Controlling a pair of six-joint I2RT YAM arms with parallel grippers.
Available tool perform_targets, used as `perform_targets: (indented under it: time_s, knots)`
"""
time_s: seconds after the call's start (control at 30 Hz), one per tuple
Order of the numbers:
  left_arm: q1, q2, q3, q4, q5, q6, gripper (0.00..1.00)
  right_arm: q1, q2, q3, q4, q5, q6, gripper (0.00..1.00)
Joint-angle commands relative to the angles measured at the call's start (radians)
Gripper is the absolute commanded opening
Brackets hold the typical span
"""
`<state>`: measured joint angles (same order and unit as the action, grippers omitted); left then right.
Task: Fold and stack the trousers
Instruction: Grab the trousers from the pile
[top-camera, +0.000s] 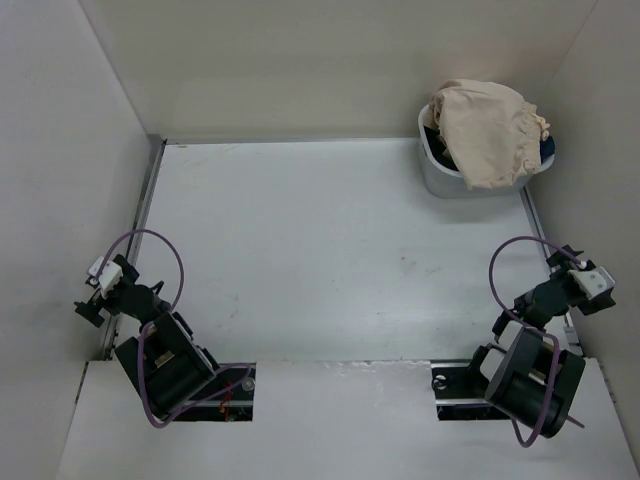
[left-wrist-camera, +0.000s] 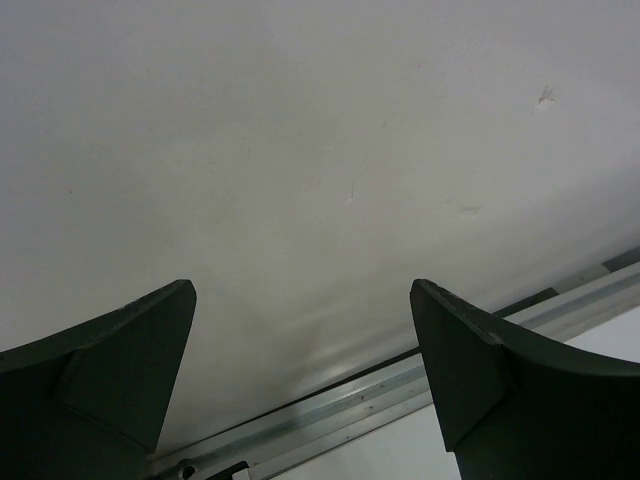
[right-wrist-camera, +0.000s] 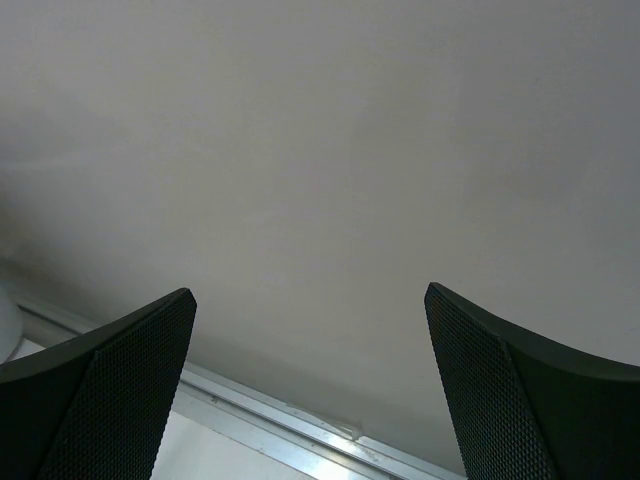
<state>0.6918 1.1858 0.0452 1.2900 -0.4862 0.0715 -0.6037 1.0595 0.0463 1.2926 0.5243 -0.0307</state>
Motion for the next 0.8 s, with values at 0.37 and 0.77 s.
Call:
perform_targets:
  time_s: [0.37,0.77]
  knots:
    - [-0.017,0.001,-0.002,0.189,0.014,0.014,0.91,-0.081,-0.069,-0.088,0.255,-0.03,0.101,1.0]
    - [-0.525,-0.025,0.5,-0.372,0.238,0.488,0.94,0.382,0.012,0.764,-0.586,-0.452,-0.342,1.0]
